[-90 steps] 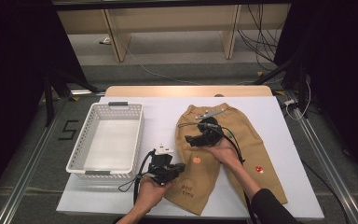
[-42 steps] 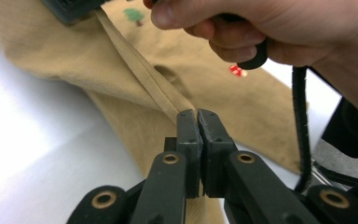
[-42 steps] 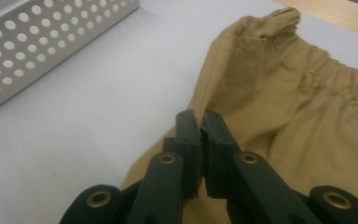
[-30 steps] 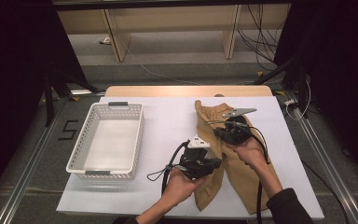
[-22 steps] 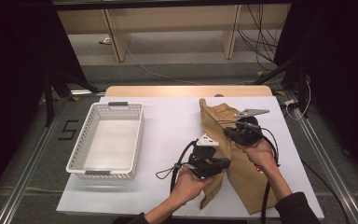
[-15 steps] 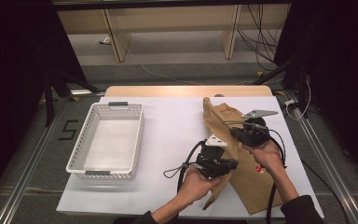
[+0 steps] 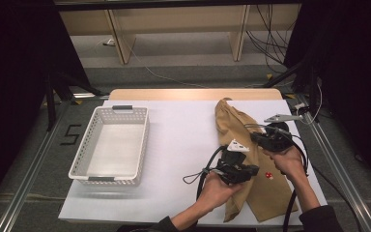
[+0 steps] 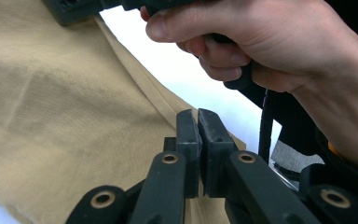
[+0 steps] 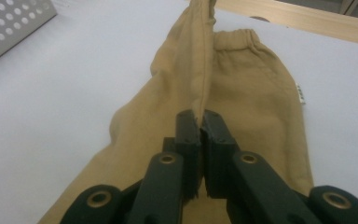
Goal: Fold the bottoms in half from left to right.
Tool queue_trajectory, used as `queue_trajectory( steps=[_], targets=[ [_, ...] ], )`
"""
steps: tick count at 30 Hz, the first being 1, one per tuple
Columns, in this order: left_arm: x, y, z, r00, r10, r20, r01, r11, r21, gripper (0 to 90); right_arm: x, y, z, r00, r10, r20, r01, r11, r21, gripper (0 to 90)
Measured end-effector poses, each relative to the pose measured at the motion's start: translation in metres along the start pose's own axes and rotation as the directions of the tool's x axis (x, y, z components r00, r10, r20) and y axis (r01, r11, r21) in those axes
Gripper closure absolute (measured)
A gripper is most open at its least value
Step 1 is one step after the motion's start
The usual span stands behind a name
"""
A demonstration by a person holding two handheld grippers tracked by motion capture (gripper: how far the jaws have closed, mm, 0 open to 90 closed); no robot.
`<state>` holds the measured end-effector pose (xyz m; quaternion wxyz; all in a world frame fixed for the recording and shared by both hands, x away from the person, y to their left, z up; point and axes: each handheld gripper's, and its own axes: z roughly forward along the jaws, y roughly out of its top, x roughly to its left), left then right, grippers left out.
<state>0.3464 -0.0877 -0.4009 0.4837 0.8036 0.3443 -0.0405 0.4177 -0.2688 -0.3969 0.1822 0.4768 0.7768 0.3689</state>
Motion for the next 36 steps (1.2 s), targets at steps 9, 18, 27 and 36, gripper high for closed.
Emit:
queue_trajectory(
  steps=[9, 18, 27, 36],
  targets=[
    [-0.003, 0.004, 0.012, 0.9996, -0.018, 0.022, 0.018, 0.9998, 0.007, 86.3, -0.014, -0.004, -0.004, 0.9993, 0.024, 0.027, -0.024, 1.0, 0.007, 86.5],
    [-0.013, 0.006, 0.024, 0.9983, -0.017, 0.056, 0.015, 0.9996, 0.023, 86.1, -0.03, -0.009, -0.004, 0.9972, 0.051, 0.056, -0.052, 0.998, 0.023, 86.5],
    [-0.008, 0.005, 0.006, 0.9984, 0.015, 0.055, -0.015, 0.9999, 0.0, 79.4, -0.044, -0.015, -0.003, 0.9948, 0.072, 0.072, -0.075, 0.996, 0.044, 86.5],
    [0.013, -0.003, -0.035, 0.9952, 0.045, -0.088, -0.045, 0.999, -0.005, 45.0, -0.055, -0.02, 0.001, 0.9946, 0.074, 0.072, -0.078, 0.995, 0.055, 86.3]
  ],
)
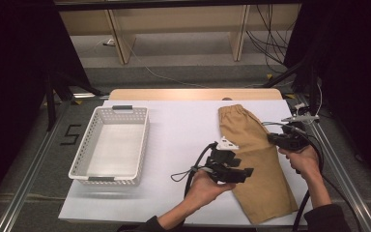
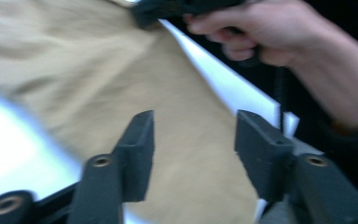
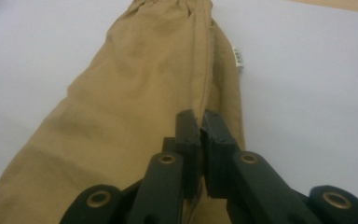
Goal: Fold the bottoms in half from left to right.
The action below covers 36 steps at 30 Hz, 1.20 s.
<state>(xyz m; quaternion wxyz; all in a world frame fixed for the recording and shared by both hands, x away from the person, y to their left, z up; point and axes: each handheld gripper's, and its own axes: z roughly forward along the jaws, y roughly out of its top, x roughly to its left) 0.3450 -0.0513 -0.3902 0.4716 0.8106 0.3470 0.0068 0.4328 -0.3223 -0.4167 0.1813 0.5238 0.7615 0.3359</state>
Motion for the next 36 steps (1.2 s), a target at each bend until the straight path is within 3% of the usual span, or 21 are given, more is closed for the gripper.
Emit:
queue_trajectory(
  steps=[3, 10, 13, 22, 31, 33, 36],
  targets=[
    [0.009, -0.006, -0.012, 0.999, 0.006, -0.045, -0.006, 0.9999, -0.014, 37.5, -0.003, -0.001, 0.003, 1.0, 0.001, 0.004, -0.001, 1.0, 0.006, 86.3],
    [0.026, -0.024, -0.035, 0.9934, 0.026, -0.112, -0.03, 0.999, -0.034, 30.9, -0.009, -0.003, 0.007, 1.0, 0.002, 0.002, -0.002, 1.0, 0.007, 86.0],
    [0.036, -0.032, -0.046, 0.993, 0.002, -0.118, -0.009, 0.9986, -0.053, 29.9, -0.01, -0.004, 0.009, 1.0, -0.003, 0.008, 0.003, 1.0, 0.013, 85.9],
    [0.048, -0.051, -0.065, 0.9896, 0.021, -0.142, -0.029, 0.998, -0.057, 25.7, -0.014, -0.008, 0.016, 0.9996, -0.011, 0.025, 0.01, 0.999, 0.041, 85.5],
    [0.059, -0.072, -0.079, 0.9843, 0.01, -0.176, -0.02, 0.9982, -0.057, 25.2, -0.018, -0.014, 0.027, 0.9984, -0.027, 0.05, 0.023, 0.996, 0.081, 84.3],
    [0.06, -0.077, -0.082, 0.9828, 0.008, -0.185, -0.02, 0.9978, -0.063, 25.3, -0.02, -0.015, 0.028, 0.9987, -0.018, 0.047, 0.014, 0.996, 0.088, 82.1],
    [0.061, -0.081, -0.086, 0.9843, -0.003, -0.176, -0.011, 0.9966, -0.081, 25.0, -0.022, -0.017, 0.026, 0.9998, -0.007, 0.021, 0.005, 0.997, 0.083, 71.3]
  ],
)
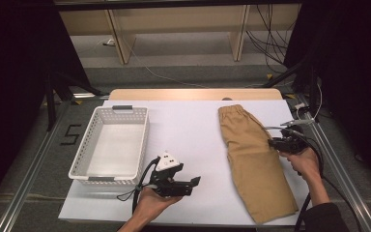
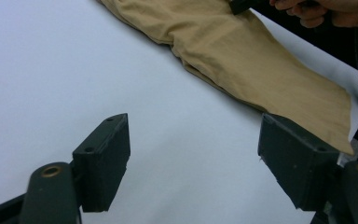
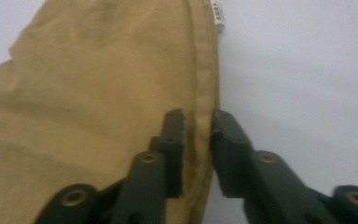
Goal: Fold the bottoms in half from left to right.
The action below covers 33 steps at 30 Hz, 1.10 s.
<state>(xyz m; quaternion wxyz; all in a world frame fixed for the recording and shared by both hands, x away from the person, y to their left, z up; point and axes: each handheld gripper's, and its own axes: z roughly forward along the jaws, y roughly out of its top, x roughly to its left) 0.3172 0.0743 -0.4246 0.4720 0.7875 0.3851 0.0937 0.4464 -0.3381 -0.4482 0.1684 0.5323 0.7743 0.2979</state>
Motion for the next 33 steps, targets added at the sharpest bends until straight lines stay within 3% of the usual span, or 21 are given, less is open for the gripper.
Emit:
queue_trajectory(
  steps=[3, 7, 11, 14, 24, 33],
  targets=[
    [0.0, -0.003, -0.004, 0.9999, 0.012, -0.005, -0.013, 0.9996, -0.025, 24.6, 0.002, -0.002, -0.007, 0.9996, 0.022, -0.017, -0.023, 0.999, -0.024, 61.8],
    [0.001, -0.006, -0.009, 0.9987, 0.042, -0.028, -0.044, 0.9983, -0.039, 23.9, 0.01, -0.003, -0.016, 0.9998, 0.015, -0.01, -0.015, 0.999, -0.052, 49.2],
    [0.004, -0.01, -0.014, 0.9987, 0.039, -0.031, -0.041, 0.998, -0.048, 23.5, 0.018, -0.011, -0.023, 0.9998, -0.007, 0.018, 0.008, 0.999, -0.041, 41.8],
    [0.006, -0.012, -0.019, 0.999, 0.024, -0.037, -0.027, 0.9975, -0.065, 23.4, 0.019, -0.02, -0.026, 1.0, 0.008, 0.001, -0.008, 0.999, -0.043, 37.1],
    [0.005, -0.023, -0.029, 0.9985, 0.039, -0.037, -0.041, 0.9971, -0.064, 21.6, 0.022, -0.051, -0.035, 0.9991, 0.037, -0.02, -0.037, 0.999, 0.021, 36.4],
    [0.012, -0.03, -0.034, 0.9976, 0.035, -0.059, -0.039, 0.9971, -0.065, 21.2, 0.02, -0.061, -0.032, 0.9991, 0.037, -0.021, -0.035, 0.997, 0.075, 51.5]
  ],
)
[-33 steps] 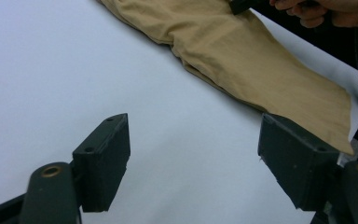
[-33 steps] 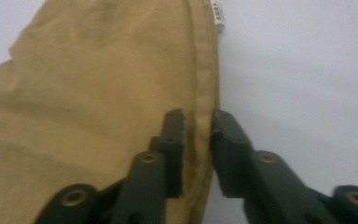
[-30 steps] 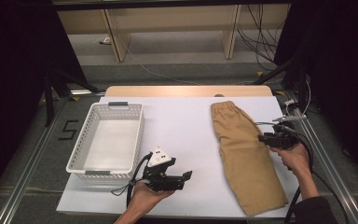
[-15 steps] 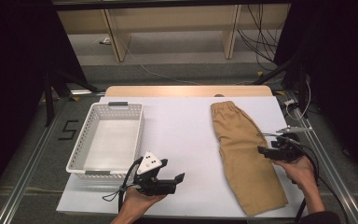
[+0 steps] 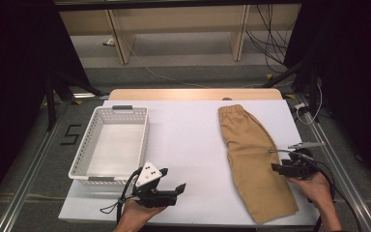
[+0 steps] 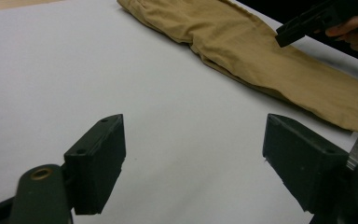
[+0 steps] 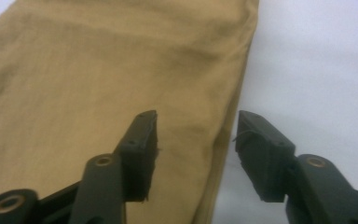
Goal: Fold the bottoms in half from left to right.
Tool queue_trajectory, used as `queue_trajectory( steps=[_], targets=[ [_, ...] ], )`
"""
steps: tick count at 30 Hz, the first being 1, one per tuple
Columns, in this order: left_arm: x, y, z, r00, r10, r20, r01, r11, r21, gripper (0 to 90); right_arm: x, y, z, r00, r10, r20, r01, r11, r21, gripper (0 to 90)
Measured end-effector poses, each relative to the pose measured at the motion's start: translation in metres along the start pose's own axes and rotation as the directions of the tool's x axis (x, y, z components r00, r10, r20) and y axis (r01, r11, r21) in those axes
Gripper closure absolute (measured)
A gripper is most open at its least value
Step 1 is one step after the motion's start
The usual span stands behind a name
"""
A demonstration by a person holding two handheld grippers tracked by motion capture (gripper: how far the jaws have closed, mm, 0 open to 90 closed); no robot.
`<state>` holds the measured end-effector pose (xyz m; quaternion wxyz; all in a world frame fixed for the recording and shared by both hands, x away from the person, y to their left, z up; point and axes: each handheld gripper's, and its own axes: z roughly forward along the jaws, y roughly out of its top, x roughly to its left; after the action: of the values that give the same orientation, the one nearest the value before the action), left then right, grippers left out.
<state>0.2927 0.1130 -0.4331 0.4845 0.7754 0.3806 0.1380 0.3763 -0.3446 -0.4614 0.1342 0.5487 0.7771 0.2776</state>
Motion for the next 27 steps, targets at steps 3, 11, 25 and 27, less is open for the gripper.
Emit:
queue_trajectory(
  steps=[3, 11, 25, 27],
  targets=[
    [0.003, -0.002, -0.003, 0.9999, -0.014, 0.003, 0.014, 0.9999, -0.005, 21.2, -0.002, -0.001, 0.001, 0.9999, 0.01, -0.005, -0.01, 1.0, 0.007, 57.1],
    [0.008, -0.004, -0.009, 0.9985, -0.048, 0.026, 0.048, 0.9985, -0.024, 21.2, 0.003, -0.001, 0.001, 0.9997, -0.018, -0.015, 0.018, 1.0, 0.021, 70.7],
    [0.009, -0.006, -0.008, 0.9977, -0.06, 0.03, 0.061, 0.998, -0.018, 21.2, -0.002, -0.002, -0.006, 0.9988, -0.048, -0.004, 0.048, 0.997, 0.054, 89.3],
    [0.009, -0.006, -0.007, 0.9977, -0.06, 0.031, 0.06, 0.9981, -0.016, 21.2, -0.004, -0.002, -0.009, 0.9986, -0.052, 0.012, 0.051, 0.998, 0.043, 89.3]
  ],
)
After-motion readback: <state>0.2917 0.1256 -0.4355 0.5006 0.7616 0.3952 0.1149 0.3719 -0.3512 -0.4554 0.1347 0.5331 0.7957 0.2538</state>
